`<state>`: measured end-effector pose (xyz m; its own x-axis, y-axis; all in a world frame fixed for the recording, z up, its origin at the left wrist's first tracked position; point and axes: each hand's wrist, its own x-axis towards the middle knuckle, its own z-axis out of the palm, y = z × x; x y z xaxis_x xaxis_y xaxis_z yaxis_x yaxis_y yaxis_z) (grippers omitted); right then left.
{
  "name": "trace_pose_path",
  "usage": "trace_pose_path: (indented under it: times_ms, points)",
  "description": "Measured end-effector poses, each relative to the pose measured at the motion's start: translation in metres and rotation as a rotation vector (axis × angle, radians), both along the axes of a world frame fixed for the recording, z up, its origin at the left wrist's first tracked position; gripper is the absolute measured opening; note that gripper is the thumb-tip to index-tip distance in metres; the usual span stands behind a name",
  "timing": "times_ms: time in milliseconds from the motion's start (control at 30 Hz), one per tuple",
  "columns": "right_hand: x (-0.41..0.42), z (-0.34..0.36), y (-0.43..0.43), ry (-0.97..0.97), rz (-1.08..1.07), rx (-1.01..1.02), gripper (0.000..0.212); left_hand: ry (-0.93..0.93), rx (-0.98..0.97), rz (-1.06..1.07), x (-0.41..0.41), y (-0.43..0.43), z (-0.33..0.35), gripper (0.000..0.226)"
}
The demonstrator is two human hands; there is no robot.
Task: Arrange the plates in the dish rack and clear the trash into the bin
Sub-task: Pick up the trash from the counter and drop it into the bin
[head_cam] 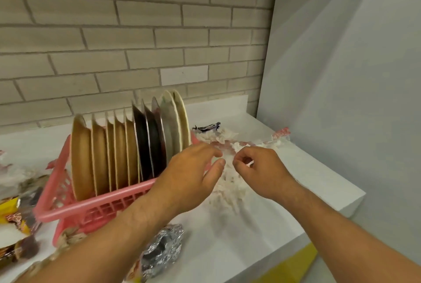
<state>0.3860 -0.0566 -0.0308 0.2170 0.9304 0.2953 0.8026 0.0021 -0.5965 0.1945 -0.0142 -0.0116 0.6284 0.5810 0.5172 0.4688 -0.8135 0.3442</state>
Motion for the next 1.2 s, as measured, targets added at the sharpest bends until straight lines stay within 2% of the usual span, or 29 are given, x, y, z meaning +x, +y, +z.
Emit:
trace_pose_path:
  times_ms: [233,367,567,667,800,1033,1100,1200]
  points:
    - [0.098,-0.007,0.065,-0.058,0.074,-0.042,0.014,0.054,-0.062,0.166,0.103,0.064,-0.009,0.032]
    - [0.144,-0.007,0.109,-0.105,0.14,-0.099,0.017,0.11,-0.176,0.324,0.149,0.119,-0.018,0.031]
    - [0.179,-0.012,0.165,-0.154,0.248,-0.139,0.022,0.245,-0.248,0.478,0.178,0.19,-0.035,0.026]
    - [0.192,-0.02,0.184,-0.159,0.269,-0.16,0.025,0.228,-0.364,0.572,0.186,0.231,-0.045,0.022]
    - [0.21,-0.033,0.204,-0.197,0.289,-0.217,0.03,0.302,-0.417,0.695,0.192,0.284,-0.064,0.027]
    - [0.233,-0.051,0.229,-0.211,0.303,-0.235,0.03,0.542,-0.528,0.642,0.207,0.349,-0.099,0.04]
    - [0.236,-0.054,0.237,-0.214,0.31,-0.231,0.03,0.623,-0.535,0.593,0.214,0.358,-0.105,0.028]
    - [0.239,-0.058,0.25,-0.193,0.311,-0.25,0.03,0.675,-0.471,0.634,0.219,0.364,-0.109,0.015]
